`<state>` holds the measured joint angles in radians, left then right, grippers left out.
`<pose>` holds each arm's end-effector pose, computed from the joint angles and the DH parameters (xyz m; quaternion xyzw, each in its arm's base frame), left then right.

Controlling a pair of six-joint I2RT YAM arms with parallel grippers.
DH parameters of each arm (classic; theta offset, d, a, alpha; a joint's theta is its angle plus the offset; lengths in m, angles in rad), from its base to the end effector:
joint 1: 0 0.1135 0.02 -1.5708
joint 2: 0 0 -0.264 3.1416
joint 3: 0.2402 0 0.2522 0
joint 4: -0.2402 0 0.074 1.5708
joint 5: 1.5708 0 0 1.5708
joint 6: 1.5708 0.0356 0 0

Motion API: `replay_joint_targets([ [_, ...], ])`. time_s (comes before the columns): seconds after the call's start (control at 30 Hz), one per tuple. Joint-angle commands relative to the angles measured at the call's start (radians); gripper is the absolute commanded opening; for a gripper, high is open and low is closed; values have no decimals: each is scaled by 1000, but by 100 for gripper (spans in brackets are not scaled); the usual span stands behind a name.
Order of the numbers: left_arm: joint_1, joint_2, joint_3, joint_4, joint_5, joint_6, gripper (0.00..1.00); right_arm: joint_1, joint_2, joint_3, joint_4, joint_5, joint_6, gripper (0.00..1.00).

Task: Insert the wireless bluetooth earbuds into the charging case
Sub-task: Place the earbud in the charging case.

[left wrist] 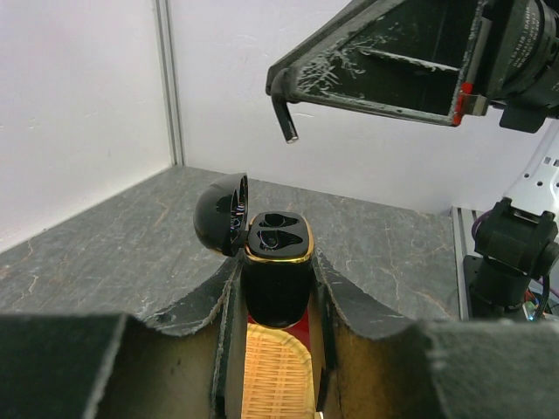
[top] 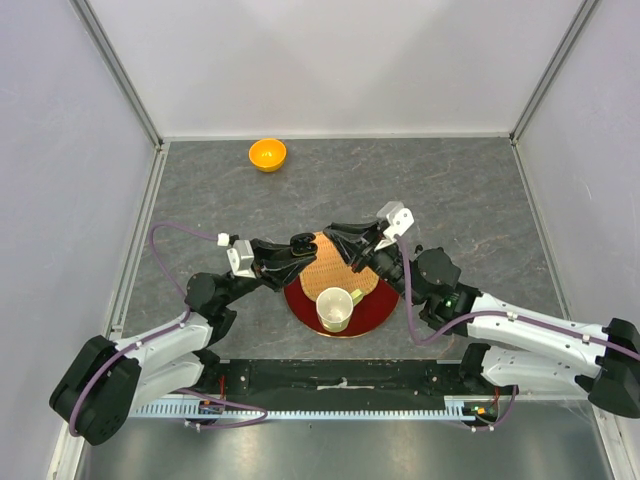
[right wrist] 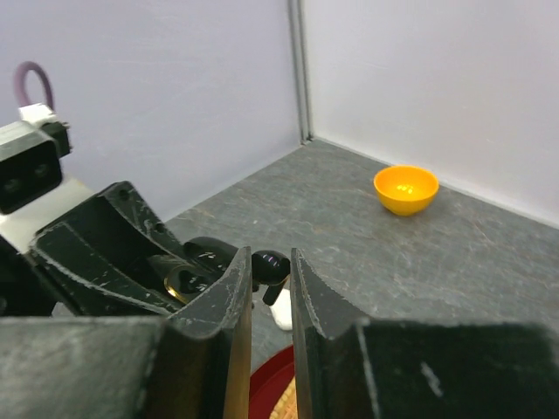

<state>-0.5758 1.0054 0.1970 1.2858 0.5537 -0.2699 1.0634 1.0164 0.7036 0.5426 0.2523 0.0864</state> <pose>0.1439 -0.1158 0.2486 0.3070 0.4587 -0.4668 0.6910 0.1235 0.2039 0.3444 -0.2022 0.5906 0.3570 0.6948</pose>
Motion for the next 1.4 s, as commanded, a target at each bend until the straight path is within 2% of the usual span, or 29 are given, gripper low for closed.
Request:
replay_joint_targets([
  [0.0,-2,-7,-4,99,5,29,2,15,2,-12,102,-128,-56,0],
  [0.33,-2,-25,-10,102,2,24,2,50,48,-27,152,-173,-128,0],
  [1.37,-2,-48,-7,98,25,28,2,66,123,-29,174,-58,-232,0],
])
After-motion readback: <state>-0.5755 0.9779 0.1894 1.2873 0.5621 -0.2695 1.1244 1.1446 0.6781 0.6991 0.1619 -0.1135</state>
